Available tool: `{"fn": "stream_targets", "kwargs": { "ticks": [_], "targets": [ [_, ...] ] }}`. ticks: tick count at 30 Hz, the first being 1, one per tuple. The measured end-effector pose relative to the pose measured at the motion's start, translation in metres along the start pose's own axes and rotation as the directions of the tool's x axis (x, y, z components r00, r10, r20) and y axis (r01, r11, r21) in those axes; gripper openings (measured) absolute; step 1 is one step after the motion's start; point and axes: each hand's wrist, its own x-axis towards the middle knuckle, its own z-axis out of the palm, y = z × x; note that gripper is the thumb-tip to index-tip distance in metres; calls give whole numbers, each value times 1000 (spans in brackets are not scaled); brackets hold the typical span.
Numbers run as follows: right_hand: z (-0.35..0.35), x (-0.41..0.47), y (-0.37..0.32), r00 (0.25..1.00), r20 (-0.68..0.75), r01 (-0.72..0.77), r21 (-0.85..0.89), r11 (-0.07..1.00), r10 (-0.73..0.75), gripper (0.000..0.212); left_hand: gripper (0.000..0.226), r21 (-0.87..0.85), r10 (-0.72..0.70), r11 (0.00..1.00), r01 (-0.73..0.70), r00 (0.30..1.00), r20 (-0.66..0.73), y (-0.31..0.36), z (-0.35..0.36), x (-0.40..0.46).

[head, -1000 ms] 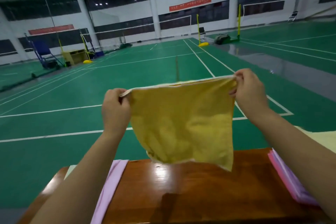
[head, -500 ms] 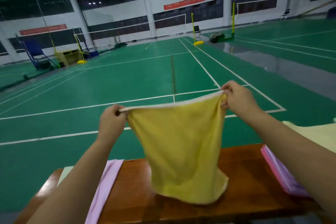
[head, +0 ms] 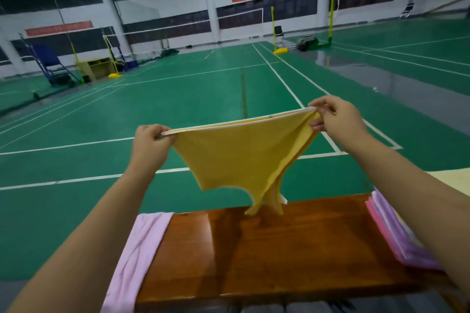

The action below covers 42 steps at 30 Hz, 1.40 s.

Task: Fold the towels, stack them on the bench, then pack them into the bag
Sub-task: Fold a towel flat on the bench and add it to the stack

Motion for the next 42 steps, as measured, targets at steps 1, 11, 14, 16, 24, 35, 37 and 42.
{"fn": "stream_targets", "kwargs": {
  "ticks": [1, 11, 14, 16, 24, 35, 37, 42],
  "targets": [
    [0, -1, 0, 1000, -24, 0, 44, 999, 1, 22, 5, 0, 32, 999, -32, 999, -39, 0, -1, -3],
    [-10, -124, 92, 917, 341, -234, 37, 971, 208, 16, 11, -283, -225, 902, 327, 914, 337, -74, 11, -141],
    [-7, -162, 131, 854, 390, -358, -40, 933, 345, 21, 13, -201, -313, 875, 441, 831, 460, -104, 20, -185],
    [-9, -176, 144, 821, 396, -408, -97, 908, 411, 21, 8, -178, -341, 849, 498, 773, 536, -115, 18, -203],
    [-12, -181, 151, 830, 368, -386, -166, 907, 420, 12, 11, -279, -348, 815, 508, 814, 465, -111, 16, -211],
    [-14, -145, 118, 944, 194, -273, -4, 962, 268, 6, 22, -508, -273, 718, 475, 865, 422, -89, 14, -145],
    [-10, -123, 105, 970, 97, -219, -28, 975, 221, 6, 14, -525, -245, 728, 441, 883, 401, -74, 16, -121],
    [-12, -52, 43, 1000, 11, 8, 31, 999, -8, 3, 40, -657, -171, 696, 290, 956, 240, -23, -3, -47]
  ]
}}
